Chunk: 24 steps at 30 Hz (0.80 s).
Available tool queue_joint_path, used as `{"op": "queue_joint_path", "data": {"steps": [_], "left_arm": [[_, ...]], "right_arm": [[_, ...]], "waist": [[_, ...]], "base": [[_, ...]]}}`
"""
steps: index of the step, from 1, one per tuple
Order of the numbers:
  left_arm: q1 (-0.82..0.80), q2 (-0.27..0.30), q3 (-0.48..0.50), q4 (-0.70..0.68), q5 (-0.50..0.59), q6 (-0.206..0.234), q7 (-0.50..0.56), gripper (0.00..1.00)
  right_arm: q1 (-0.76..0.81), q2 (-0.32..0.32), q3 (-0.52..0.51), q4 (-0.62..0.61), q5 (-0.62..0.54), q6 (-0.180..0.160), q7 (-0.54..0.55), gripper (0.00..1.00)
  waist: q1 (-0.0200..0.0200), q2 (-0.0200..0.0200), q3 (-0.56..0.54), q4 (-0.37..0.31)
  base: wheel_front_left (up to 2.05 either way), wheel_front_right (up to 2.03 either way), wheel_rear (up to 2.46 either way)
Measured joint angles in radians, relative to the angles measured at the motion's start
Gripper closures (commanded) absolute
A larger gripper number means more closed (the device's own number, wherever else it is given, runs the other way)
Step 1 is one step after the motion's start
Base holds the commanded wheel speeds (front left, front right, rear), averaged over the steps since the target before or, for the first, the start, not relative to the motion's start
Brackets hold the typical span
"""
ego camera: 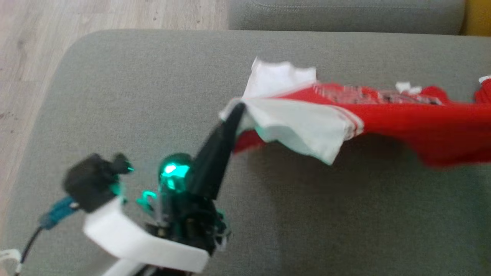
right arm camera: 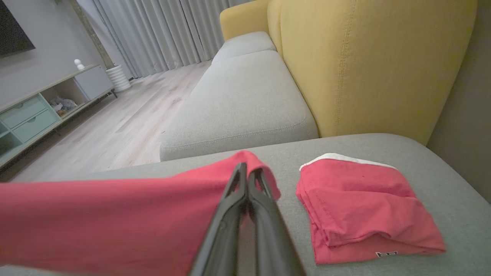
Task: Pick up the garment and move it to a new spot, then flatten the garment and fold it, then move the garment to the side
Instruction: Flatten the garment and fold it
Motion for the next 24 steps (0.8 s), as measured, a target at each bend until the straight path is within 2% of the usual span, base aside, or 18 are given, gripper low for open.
{"op": "queue_joint_path", "data": {"steps": [2,4,6,9,10,11,14,17,20,24], "left_arm": [[-0.004,0.001,0.04,-0.051,-0.035,0.021,-0.001,1.0],[-0.012,0.007,0.065,-0.044,-0.052,0.05,0.008,1.0],[-0.031,0.009,0.075,0.012,-0.068,0.065,0.029,1.0],[-0.084,-0.008,0.079,0.142,-0.077,0.073,0.045,1.0],[-0.105,-0.02,0.08,0.189,-0.077,0.079,0.045,1.0],[-0.126,-0.034,0.08,0.235,-0.074,0.079,0.044,1.0],[-0.172,-0.079,0.083,0.356,-0.045,0.078,0.025,1.0],[-0.186,-0.111,0.086,0.43,-0.037,0.056,0.012,1.0],[-0.185,-0.114,0.087,0.47,-0.031,0.035,0.003,1.0],[-0.18,-0.112,0.103,0.476,-0.021,0.024,-0.004,1.0]], "right_arm": [[0.001,-0.01,0.006,-0.019,0.007,0.0,0.035,1.0],[-0.011,-0.022,0.041,-0.018,0.031,0.0,0.08,1.0],[-0.061,-0.026,0.103,0.019,0.049,0.0,0.133,1.0],[-0.201,-0.025,0.205,0.121,0.044,0.0,0.152,1.0],[-0.254,-0.018,0.228,0.16,0.034,0.0,0.15,0.93],[-0.308,-0.004,0.241,0.206,0.015,0.0,0.136,0.0],[-0.41,0.019,0.289,0.307,-0.026,0.0,0.086,0.0],[-0.422,0.03,0.317,0.346,-0.011,0.0,0.036,0.0],[-0.387,0.015,0.333,0.34,0.027,0.0,0.0,0.0],[-0.271,-0.045,0.338,0.288,0.1,0.0,-0.022,0.0]], "waist": [[0.0,0.0,0.002,-0.001],[0.0001,0.0,0.013,-0.004],[0.0001,0.0,0.032,-0.006],[0.0004,0.0,0.068,-0.005],[0.0005,0.0,0.081,-0.003],[0.0005,0.0,0.095,-0.001],[0.0007,0.0,0.132,0.006],[0.0007,-0.0001,0.155,0.012],[0.0005,0.0,0.151,0.006],[0.0003,0.0,0.145,-0.003]], "base": [[0.0,0.0,0.0],[0.0,0.0,0.0],[0.0,0.0,0.0],[0.0,0.0,0.0],[0.0,0.0,0.0],[0.0,0.0,0.0],[0.0,0.0,0.0],[0.0,0.0,0.0],[0.0,0.0,0.0],[0.0,0.0,0.0]]}}
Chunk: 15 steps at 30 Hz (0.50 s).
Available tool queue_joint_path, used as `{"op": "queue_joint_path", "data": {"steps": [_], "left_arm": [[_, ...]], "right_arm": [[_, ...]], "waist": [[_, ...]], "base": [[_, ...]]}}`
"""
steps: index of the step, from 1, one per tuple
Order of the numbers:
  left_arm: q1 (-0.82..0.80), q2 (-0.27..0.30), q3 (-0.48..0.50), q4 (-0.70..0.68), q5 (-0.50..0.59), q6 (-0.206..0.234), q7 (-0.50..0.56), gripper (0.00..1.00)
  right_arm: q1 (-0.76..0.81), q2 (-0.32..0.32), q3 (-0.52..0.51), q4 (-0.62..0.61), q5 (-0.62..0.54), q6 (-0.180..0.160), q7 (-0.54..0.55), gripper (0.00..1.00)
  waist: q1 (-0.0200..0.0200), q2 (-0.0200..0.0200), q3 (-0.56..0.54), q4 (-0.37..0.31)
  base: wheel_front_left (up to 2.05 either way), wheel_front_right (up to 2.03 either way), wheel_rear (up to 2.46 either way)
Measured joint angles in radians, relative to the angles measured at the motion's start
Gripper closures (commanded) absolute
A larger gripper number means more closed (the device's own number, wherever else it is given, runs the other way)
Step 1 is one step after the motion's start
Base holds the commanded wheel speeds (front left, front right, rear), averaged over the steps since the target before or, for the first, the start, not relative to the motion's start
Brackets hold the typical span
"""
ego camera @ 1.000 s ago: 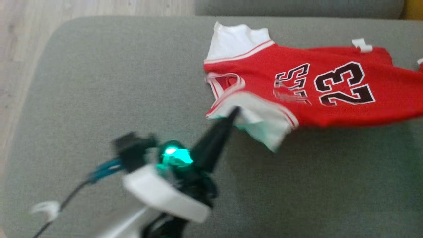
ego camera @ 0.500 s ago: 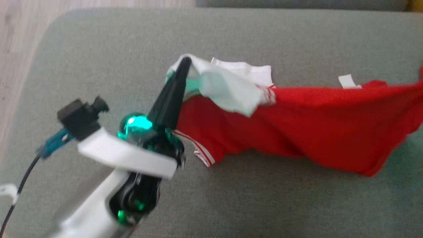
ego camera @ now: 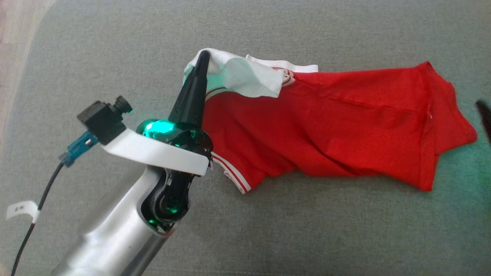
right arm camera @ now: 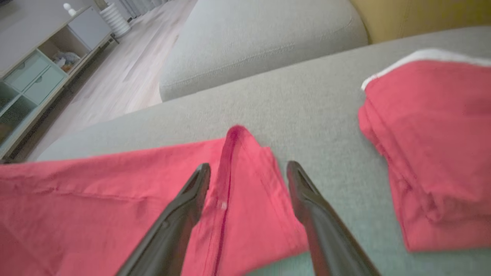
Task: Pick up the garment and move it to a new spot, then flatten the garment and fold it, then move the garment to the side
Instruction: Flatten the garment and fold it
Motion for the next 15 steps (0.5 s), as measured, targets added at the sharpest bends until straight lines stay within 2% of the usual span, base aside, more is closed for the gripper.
{"op": "queue_joint_path", "data": {"steps": [4,8,13,15], "left_arm": [[0.016,0.003,0.001,-0.006,0.009,-0.007,-0.001,1.0],[0.017,0.003,-0.004,-0.014,0.018,-0.007,-0.001,1.0],[0.017,-0.012,-0.026,-0.016,0.026,-0.009,0.0,1.0],[0.014,-0.018,-0.032,-0.014,0.026,-0.017,0.0,1.0]], "right_arm": [[0.077,-0.009,0.042,-0.061,0.077,0.0,-0.001,0.0],[0.077,-0.017,0.087,-0.085,0.111,0.0,-0.018,0.0],[0.053,-0.031,0.158,-0.034,0.106,0.0,-0.035,0.0],[0.027,-0.051,0.195,0.026,0.065,0.0,-0.044,0.0]], "waist": [[0.0001,0.0,0.01,0.006],[0.0001,0.0,0.024,0.021],[0.0001,0.0,0.037,0.048],[0.0001,0.0,0.042,0.064]], "base": [[0.0,0.0,0.0],[0.0,0.0,0.0],[0.0,0.0,0.0],[0.0,0.0,0.0]]}}
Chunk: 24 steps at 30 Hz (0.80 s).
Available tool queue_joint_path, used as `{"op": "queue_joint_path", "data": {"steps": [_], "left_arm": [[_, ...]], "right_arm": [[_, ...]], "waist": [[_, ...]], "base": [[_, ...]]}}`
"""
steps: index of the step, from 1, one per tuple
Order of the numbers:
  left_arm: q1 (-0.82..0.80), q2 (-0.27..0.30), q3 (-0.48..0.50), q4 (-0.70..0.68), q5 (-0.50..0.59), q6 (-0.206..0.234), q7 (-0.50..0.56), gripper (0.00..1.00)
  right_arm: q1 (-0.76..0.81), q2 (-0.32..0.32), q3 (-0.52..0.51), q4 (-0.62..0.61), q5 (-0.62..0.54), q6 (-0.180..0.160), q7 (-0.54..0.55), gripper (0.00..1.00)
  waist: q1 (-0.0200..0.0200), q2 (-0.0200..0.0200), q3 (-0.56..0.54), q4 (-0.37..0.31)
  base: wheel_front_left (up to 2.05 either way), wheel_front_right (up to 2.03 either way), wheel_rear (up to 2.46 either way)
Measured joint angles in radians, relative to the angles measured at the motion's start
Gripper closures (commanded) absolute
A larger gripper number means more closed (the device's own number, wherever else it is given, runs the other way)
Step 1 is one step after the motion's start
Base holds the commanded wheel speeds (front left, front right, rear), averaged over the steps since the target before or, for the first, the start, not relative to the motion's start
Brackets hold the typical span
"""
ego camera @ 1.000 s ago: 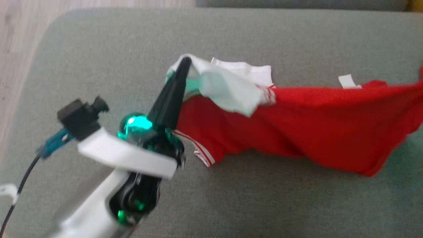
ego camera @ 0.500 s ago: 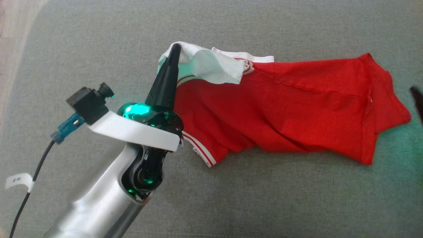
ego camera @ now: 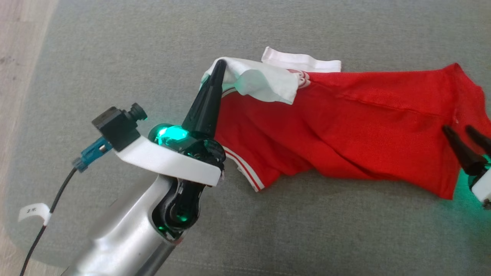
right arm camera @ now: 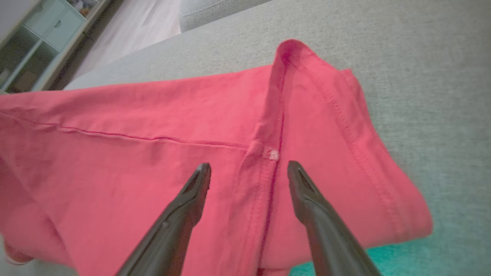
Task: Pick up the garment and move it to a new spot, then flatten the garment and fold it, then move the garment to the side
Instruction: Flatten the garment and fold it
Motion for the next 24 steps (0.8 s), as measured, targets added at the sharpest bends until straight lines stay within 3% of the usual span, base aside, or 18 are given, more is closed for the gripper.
{"op": "queue_joint_path", "data": {"steps": [7,8,9,11,20,24], "left_arm": [[0.0,-0.003,-0.015,0.009,0.0,-0.001,0.001,1.0],[0.0,-0.003,-0.02,0.01,0.0,-0.001,0.001,1.0],[0.0,-0.004,-0.022,0.011,0.0,-0.001,0.001,1.0],[0.0,-0.005,-0.022,0.013,0.0,-0.001,0.001,1.0],[0.0,-0.002,-0.012,0.013,0.005,-0.009,0.001,1.0],[-0.022,0.023,0.019,-0.004,0.032,-0.015,0.001,1.0]], "right_arm": [[-0.066,-0.001,0.036,0.088,-0.029,0.0,-0.035,0.0],[-0.075,-0.001,0.04,0.099,-0.031,0.0,-0.043,0.49],[-0.083,-0.001,0.047,0.111,-0.034,0.0,-0.045,0.75],[-0.091,-0.001,0.06,0.127,-0.037,0.0,-0.052,1.0],[-0.117,-0.008,0.092,0.156,-0.03,0.0,-0.092,1.0],[-0.145,-0.052,0.059,0.096,0.015,0.0,-0.134,1.0]], "waist": [[0.0,0.0,-0.001,0.013],[0.0,0.0,-0.002,0.014],[0.0,0.0,-0.003,0.015],[0.0,0.0,-0.006,0.015],[0.0,0.0,-0.024,0.012],[-0.0001,0.0,-0.04,0.003]], "base": [[0.0,0.0,0.0],[0.0,0.0,0.0],[0.0,0.0,0.0],[0.0,0.0,0.0],[0.0,0.0,0.0],[0.0,0.0,0.0]]}}
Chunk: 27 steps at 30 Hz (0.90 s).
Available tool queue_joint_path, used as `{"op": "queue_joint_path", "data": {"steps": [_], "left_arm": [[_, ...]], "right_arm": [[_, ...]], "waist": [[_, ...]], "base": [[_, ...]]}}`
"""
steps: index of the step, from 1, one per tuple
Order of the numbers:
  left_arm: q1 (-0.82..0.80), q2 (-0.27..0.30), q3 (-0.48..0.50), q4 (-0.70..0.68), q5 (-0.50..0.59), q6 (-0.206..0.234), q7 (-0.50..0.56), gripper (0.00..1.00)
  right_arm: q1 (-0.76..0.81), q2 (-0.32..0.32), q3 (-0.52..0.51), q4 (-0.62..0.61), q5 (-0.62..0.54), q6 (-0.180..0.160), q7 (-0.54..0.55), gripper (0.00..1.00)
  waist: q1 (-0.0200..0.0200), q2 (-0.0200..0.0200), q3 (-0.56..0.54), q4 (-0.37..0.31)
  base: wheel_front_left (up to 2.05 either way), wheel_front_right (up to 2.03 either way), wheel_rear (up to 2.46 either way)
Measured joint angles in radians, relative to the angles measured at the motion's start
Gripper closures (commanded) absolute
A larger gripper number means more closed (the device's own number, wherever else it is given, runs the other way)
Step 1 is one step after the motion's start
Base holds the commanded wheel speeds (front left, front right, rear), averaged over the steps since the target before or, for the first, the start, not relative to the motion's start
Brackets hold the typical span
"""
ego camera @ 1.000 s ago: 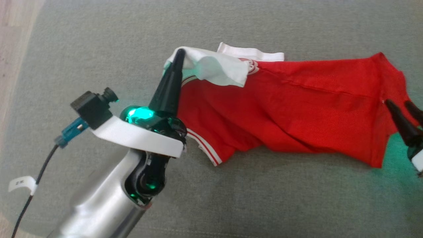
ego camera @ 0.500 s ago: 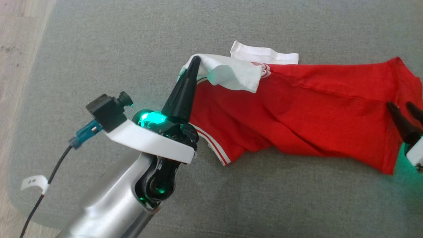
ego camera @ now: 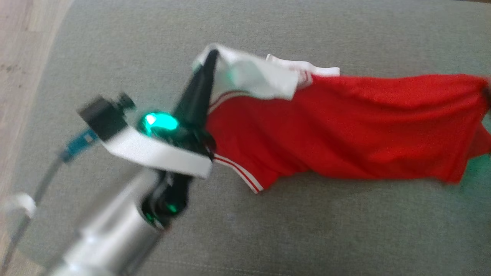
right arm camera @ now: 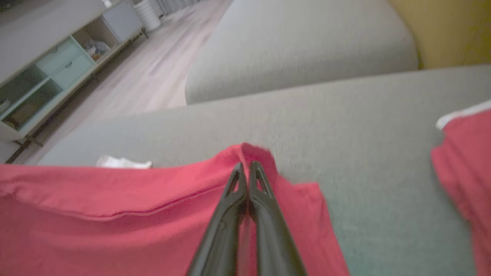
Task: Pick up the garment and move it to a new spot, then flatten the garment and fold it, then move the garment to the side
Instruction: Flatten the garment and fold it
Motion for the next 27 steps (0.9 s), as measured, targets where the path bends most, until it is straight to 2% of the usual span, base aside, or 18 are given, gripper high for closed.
{"op": "queue_joint_path", "data": {"steps": [3,7,12,17,19,22,24,27], "left_arm": [[-0.101,0.031,0.029,0.0,0.021,-0.002,0.04,1.0],[-0.379,0.042,0.06,0.077,0.075,-0.012,0.104,1.0],[-0.733,0.001,0.085,0.305,0.168,-0.028,0.12,1.0],[-0.962,-0.031,0.081,0.512,0.252,-0.037,0.047,1.0],[-1.006,-0.033,0.06,0.53,0.256,-0.038,0.025,1.0],[-1.002,-0.016,-0.012,0.481,0.237,-0.038,0.008,1.0],[-0.961,0.02,-0.065,0.424,0.224,-0.038,0.003,1.0],[-0.818,0.114,-0.135,0.322,0.201,-0.038,-0.005,1.0]], "right_arm": [[-0.066,-0.05,-0.031,-0.055,0.018,0.0,-0.006,1.0],[-0.267,-0.103,-0.044,-0.07,-0.017,0.0,0.022,1.0],[-0.623,-0.106,-0.022,-0.001,-0.088,0.0,0.061,1.0],[-0.884,-0.107,0.026,0.083,-0.163,0.0,-0.001,1.0],[-0.932,-0.11,0.061,0.099,-0.17,0.0,-0.026,1.0],[-0.928,-0.133,0.119,0.103,-0.148,0.0,-0.057,1.0],[-0.887,-0.159,0.144,0.098,-0.116,0.0,-0.088,1.0],[-0.753,-0.199,0.191,0.062,-0.057,0.0,-0.129,1.0]], "waist": [[0.0,0.0,-0.003,-0.016],[0.0,0.0,0.019,-0.035],[0.0003,0.0,0.078,-0.057],[0.0003,0.0,0.133,-0.085],[0.0004,0.0,0.147,-0.094],[0.0002,0.0,0.157,-0.1],[0.0003,0.0,0.157,-0.099],[0.0,0.0,0.145,-0.098]], "base": [[0.0,0.0,0.0],[0.0,0.0,0.0],[0.0,0.0,0.0],[0.0,0.0,0.0],[0.0,0.0,0.0],[0.0,0.0,0.0],[0.0,0.0,0.0],[0.0,0.0,0.0]]}}
